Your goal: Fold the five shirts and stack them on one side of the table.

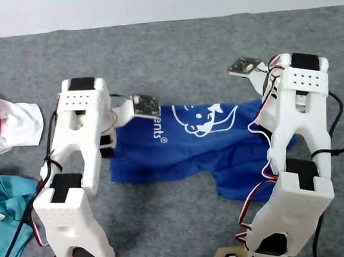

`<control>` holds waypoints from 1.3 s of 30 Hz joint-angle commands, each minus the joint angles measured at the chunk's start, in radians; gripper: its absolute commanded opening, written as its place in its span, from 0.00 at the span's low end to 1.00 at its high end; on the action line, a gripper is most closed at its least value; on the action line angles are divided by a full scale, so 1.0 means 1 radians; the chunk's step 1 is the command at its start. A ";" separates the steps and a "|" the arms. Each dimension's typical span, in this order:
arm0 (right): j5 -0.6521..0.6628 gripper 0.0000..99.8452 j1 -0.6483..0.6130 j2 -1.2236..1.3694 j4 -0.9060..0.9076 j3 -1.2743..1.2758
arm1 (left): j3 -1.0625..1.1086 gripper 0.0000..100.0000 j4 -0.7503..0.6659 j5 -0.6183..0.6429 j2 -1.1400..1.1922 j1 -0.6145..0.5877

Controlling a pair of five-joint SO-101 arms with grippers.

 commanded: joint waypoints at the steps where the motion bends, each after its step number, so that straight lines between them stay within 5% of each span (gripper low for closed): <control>1: 0.009 0.01 -0.030 -0.070 0.015 -0.061 | -0.053 0.09 -0.058 0.092 -0.063 -0.012; 22: -0.005 0.01 -0.160 0.122 -0.593 -0.061 | 0.036 0.03 -0.075 0.144 -0.061 -0.015; 30: -0.209 0.22 -0.134 0.153 -0.567 -0.129 | 0.059 0.03 -0.075 0.144 -0.063 -0.017; 39: -0.226 0.22 -0.139 0.153 -0.232 -0.379 | 0.059 0.03 -0.075 0.146 -0.068 -0.017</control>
